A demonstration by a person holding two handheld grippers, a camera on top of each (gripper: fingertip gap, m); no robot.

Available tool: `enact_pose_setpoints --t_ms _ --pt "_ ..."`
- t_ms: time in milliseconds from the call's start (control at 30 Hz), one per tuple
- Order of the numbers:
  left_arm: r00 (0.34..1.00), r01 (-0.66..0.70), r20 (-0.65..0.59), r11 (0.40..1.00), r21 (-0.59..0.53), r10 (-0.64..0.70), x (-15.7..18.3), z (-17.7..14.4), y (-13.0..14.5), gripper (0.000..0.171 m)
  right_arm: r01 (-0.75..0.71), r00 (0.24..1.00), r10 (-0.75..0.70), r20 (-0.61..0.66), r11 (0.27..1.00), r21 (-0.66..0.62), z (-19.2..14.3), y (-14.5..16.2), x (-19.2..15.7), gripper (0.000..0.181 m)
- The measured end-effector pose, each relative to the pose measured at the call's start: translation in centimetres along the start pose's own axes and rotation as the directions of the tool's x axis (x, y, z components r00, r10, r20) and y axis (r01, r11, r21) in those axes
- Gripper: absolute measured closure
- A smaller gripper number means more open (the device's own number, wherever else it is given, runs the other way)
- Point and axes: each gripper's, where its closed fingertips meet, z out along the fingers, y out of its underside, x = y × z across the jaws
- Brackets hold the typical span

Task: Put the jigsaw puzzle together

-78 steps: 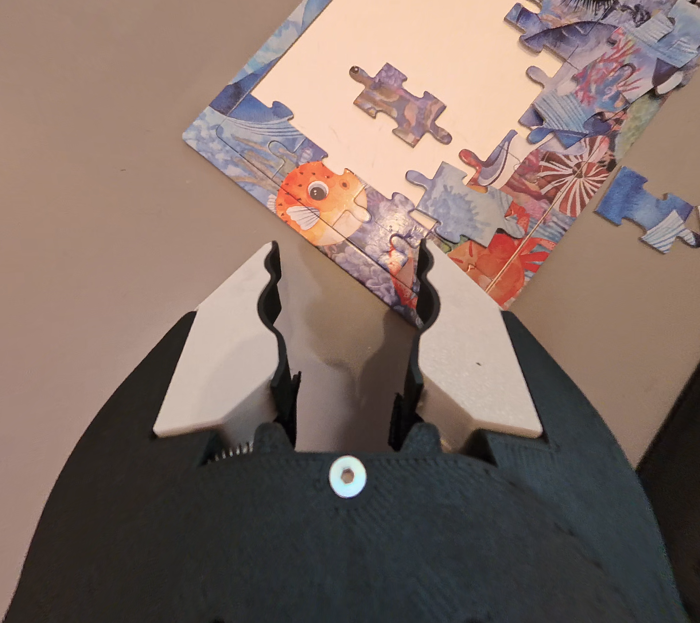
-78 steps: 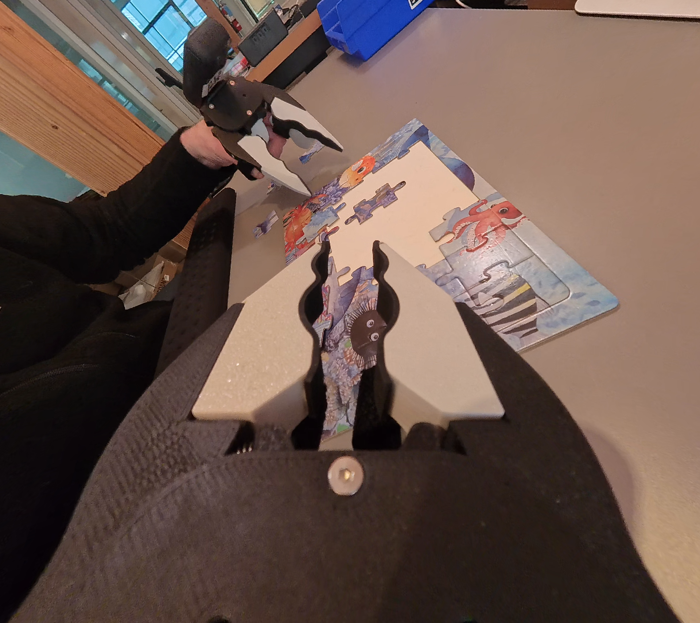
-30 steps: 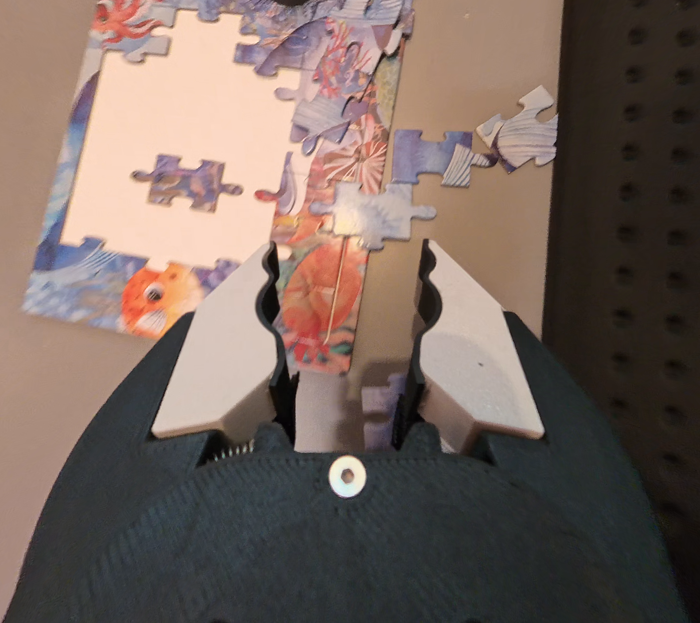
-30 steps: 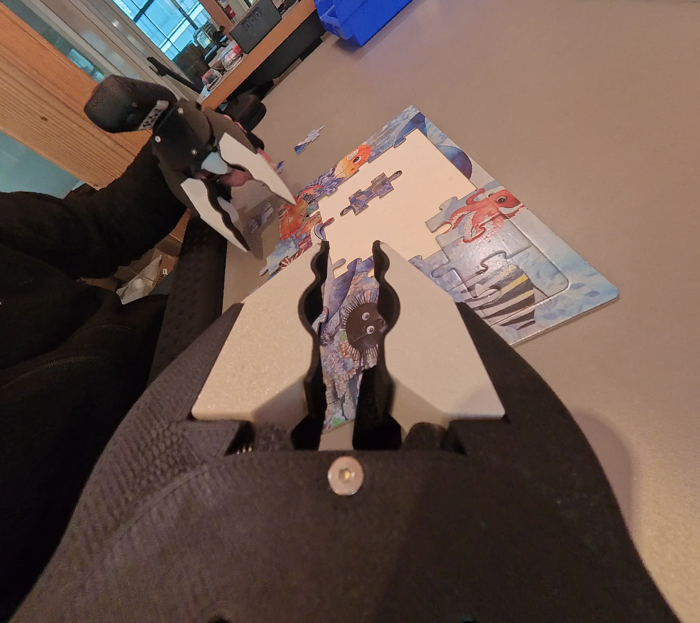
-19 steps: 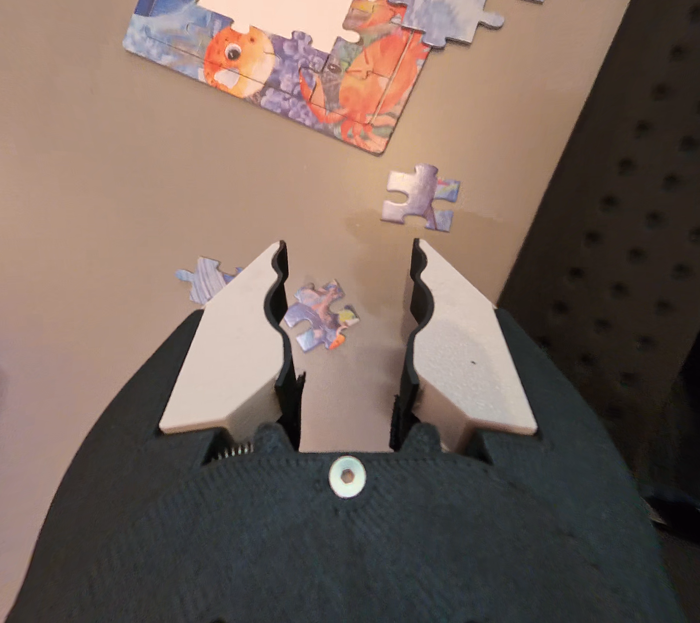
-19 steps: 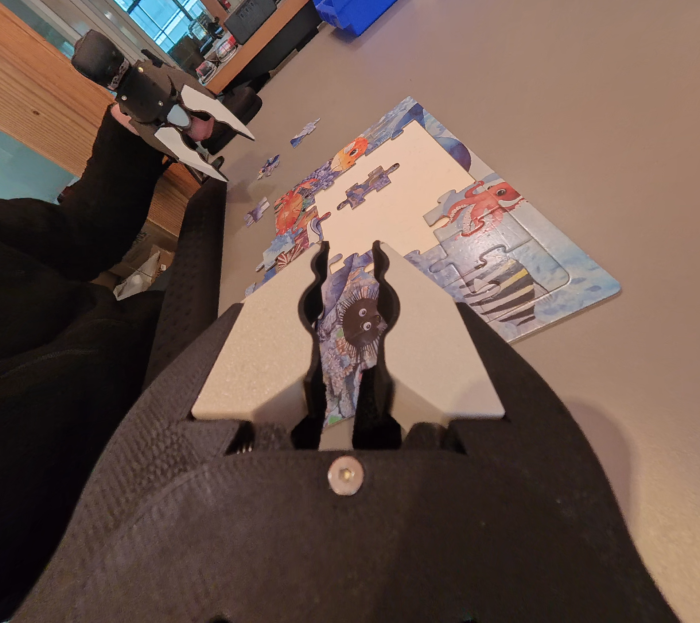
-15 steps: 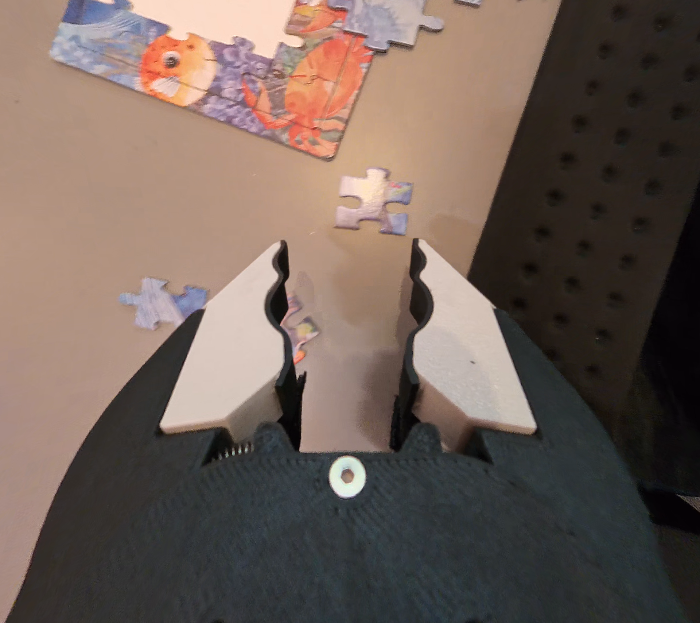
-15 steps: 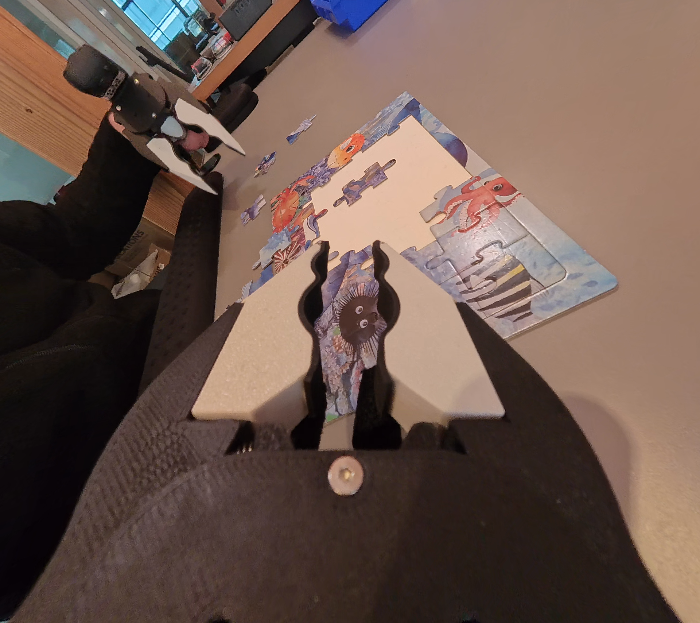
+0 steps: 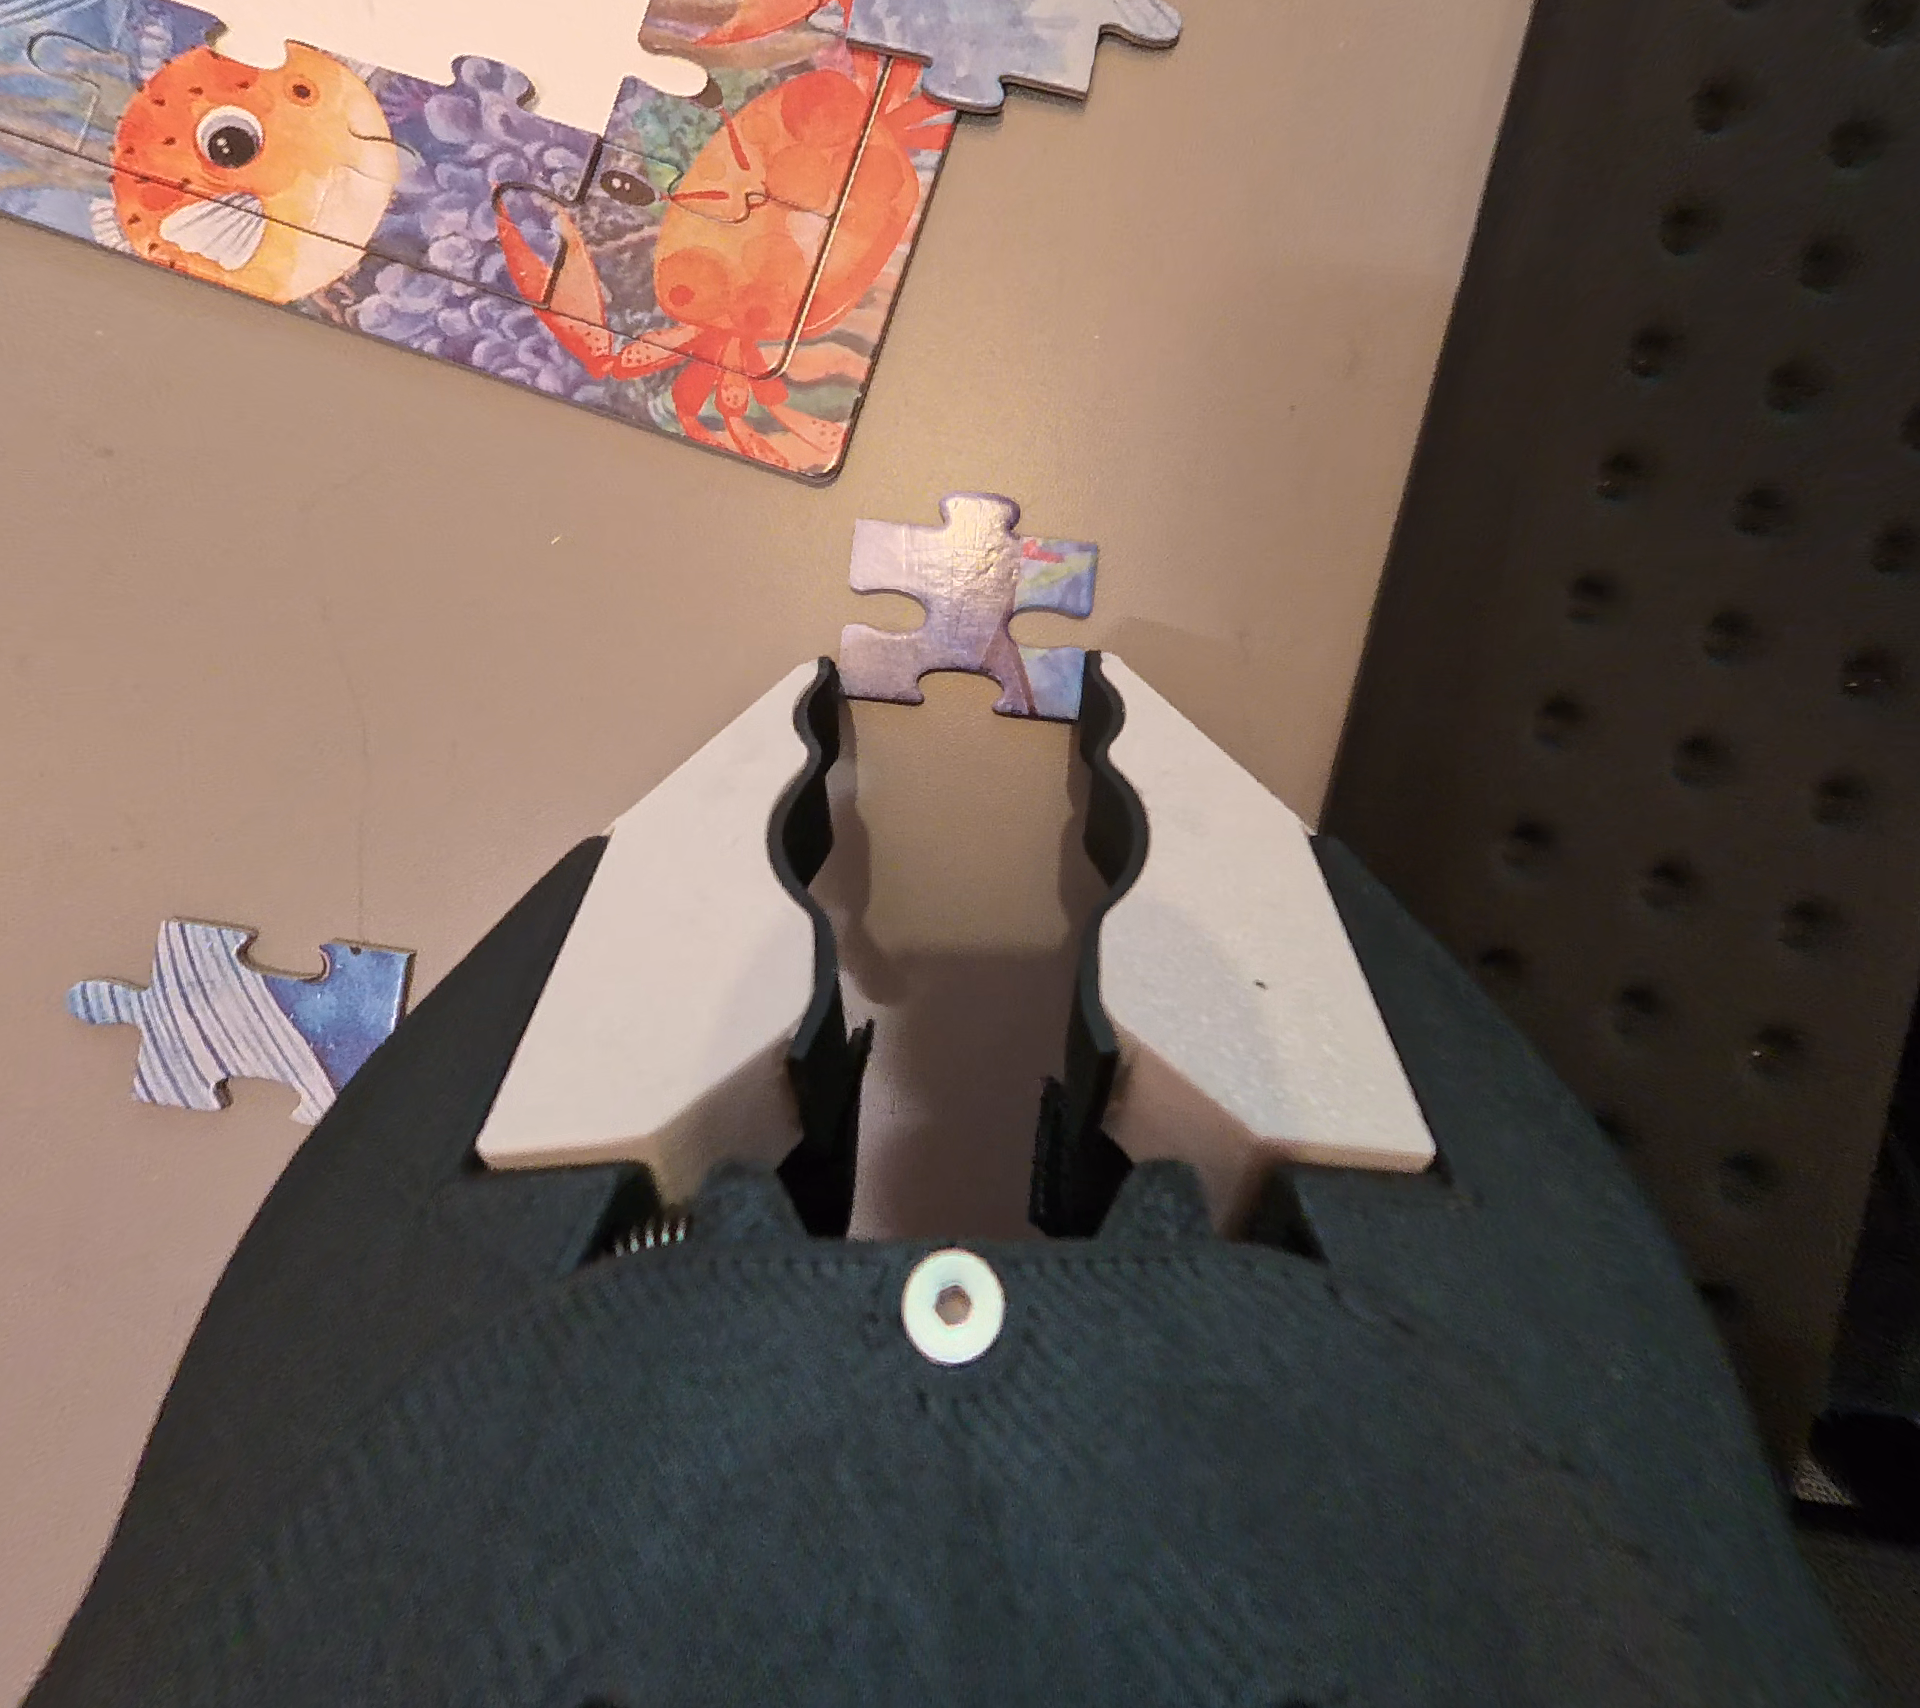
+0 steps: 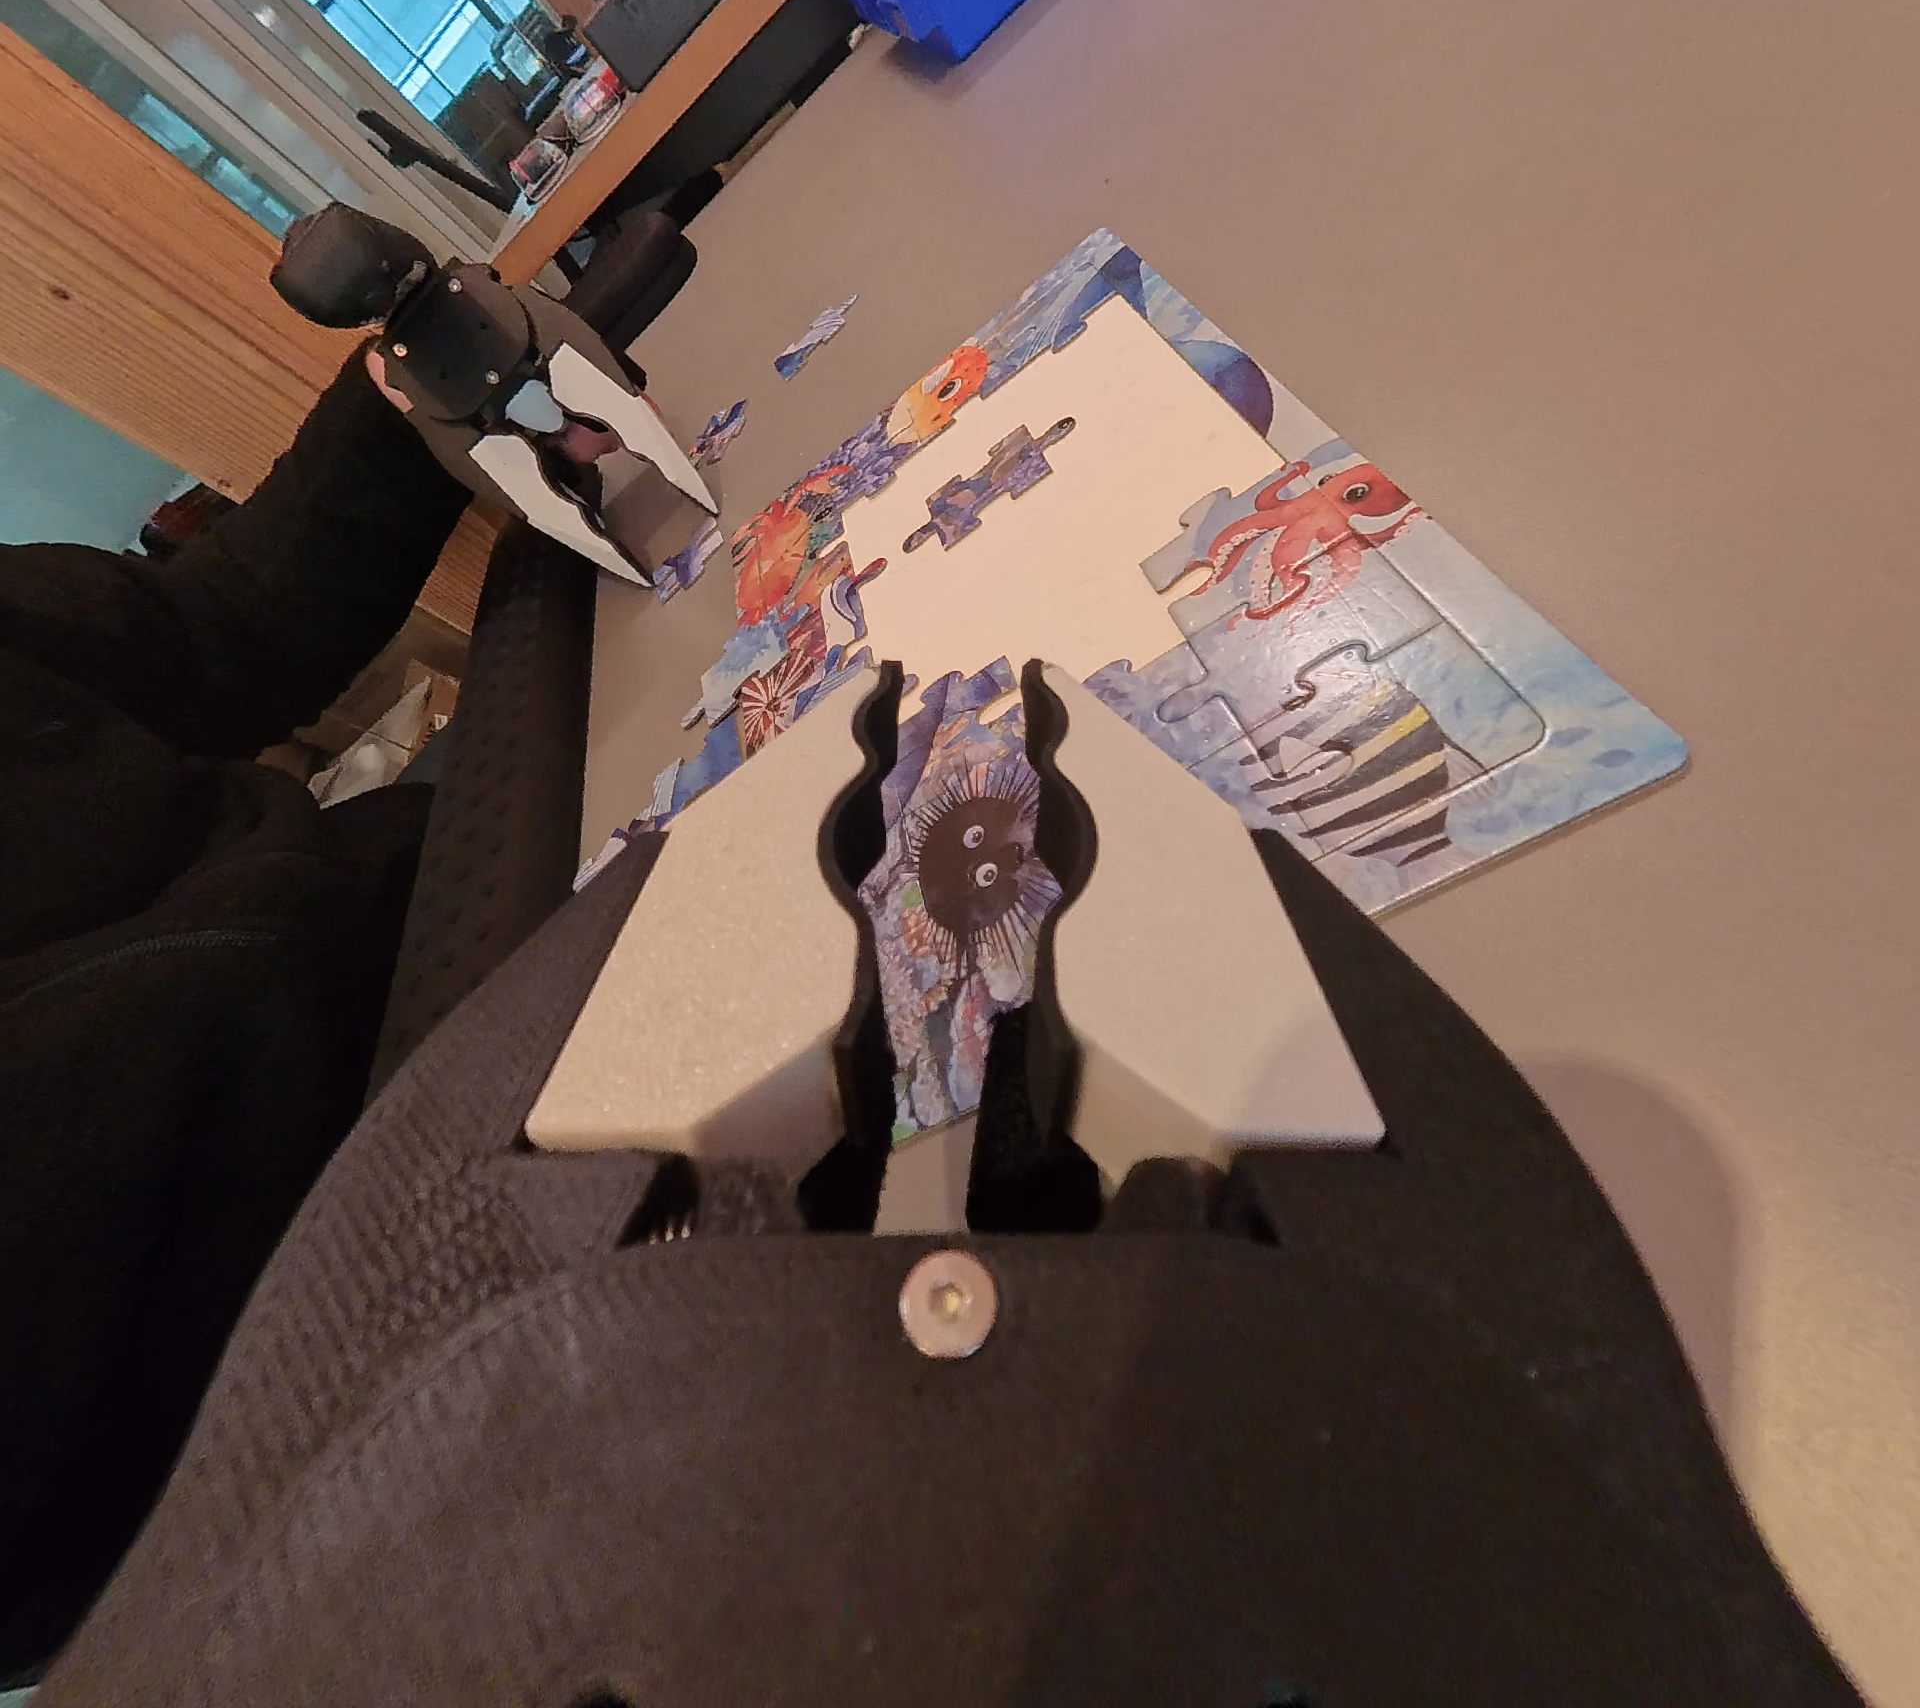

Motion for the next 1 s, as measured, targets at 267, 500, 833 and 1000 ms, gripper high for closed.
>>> enact_pose_setpoints --t_ms 267,500,833,1000 --pt "0.999 -0.036 0.02 0.999 0.017 0.036 0.0 -0.7 0.0 0.127 -0.01 1.0 0.01 -0.003 1.0 -0.013 0.1 0.4 0.3 0.159" --pt "0.972 -0.203 0.113 0.978 -0.041 0.206 -1.5 -1.8 -3.3 0.127 -0.01 1.0 0.01 -0.004 1.0 -0.027 0.3 0.6 0.3 0.159" --pt "0.905 -0.387 0.142 0.914 -0.123 0.402 -3.8 -0.6 -7.9 0.127 -0.014 1.0 0.014 -0.01 1.0 -0.019 0.0 0.5 0.6 0.159" --pt "0.919 -0.376 0.101 0.924 -0.076 0.382 -5.5 1.5 -9.5 0.127 -0.013 1.0 0.013 -0.01 1.0 -0.024 0.0 0.6 0.5 0.159"
